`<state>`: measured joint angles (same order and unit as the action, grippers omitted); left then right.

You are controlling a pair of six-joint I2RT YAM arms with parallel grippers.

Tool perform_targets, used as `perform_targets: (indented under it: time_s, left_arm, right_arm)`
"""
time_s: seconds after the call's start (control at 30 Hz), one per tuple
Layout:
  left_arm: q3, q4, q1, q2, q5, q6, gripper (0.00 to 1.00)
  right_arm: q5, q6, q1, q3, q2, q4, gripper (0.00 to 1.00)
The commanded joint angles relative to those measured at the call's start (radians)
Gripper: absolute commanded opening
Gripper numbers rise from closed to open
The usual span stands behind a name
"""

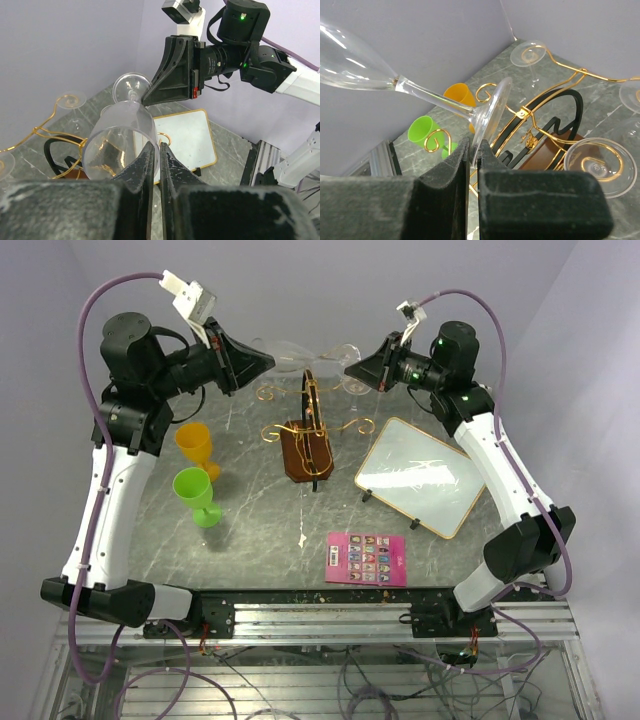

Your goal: Place the wine glass upside down on the wine glass rack

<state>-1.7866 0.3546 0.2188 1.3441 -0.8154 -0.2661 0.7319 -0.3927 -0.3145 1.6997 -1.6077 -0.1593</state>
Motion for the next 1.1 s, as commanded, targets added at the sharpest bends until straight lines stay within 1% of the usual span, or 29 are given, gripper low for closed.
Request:
perform_targets:
  time_s: [0.0,0.13,0.17,0.2,0.23,0.27,0.4,0.5,0.6,0.7,0.83,1.03,1.07]
  left_arm:
    - [0.029,-0.06,-0.002,-0.031,0.014,-0.006,0.2]
    - [0.066,-0.075,-0.005,-0.055,0.004,-0.008,0.36]
    - [0.074,-0.072,-0.006,-0.061,0.004,-0.005,0.44]
    - [0.08,-0.067,-0.007,-0.069,0.004,0.0,0.48]
    - [0.085,-0.058,-0.008,-0.077,0.007,0.009,0.54]
    - [0.089,-0.04,-0.009,-0.084,0.011,0.025,0.58]
    - [0.095,0.032,-0.016,-0.119,0.038,0.105,0.73]
    - [0.092,0.107,-0.03,-0.152,0.075,0.189,0.86]
    - [0.082,0.178,-0.048,-0.176,0.16,0.257,0.9]
    - [0.082,0.208,-0.07,-0.195,0.275,0.281,0.93]
    - [0.091,0.209,-0.119,-0.21,0.409,0.245,1.0]
    - [0.066,0.207,-0.202,-0.19,0.552,0.179,0.99]
    - [0.064,0.206,-0.23,-0.182,0.565,0.166,0.99]
  right_arm:
    - [-0.035,0.04,0.0,0.021,0.028,-0.006,0.0]
    - [-0.069,0.052,0.022,0.006,0.05,-0.015,0.0]
    - [-0.077,0.053,0.031,0.002,0.058,-0.016,0.0]
    - [-0.085,0.056,0.04,-0.001,0.065,-0.017,0.0]
    - [-0.095,0.062,0.049,-0.005,0.072,-0.02,0.0]
    - [-0.109,0.075,0.059,-0.006,0.081,-0.025,0.0]
    - [-0.176,0.167,0.08,0.005,0.114,-0.067,0.0]
    - [-0.234,0.277,0.082,0.042,0.127,-0.116,0.0]
    - [-0.277,0.378,0.083,0.074,0.136,-0.147,0.0]
    - [-0.288,0.435,0.081,0.106,0.131,-0.166,0.0]
    - [-0.321,0.506,0.053,0.158,0.112,-0.193,0.0]
    - [-0.433,0.64,-0.082,0.242,0.065,-0.244,0.0]
    - [-0.447,0.664,-0.105,0.255,0.05,-0.249,0.0]
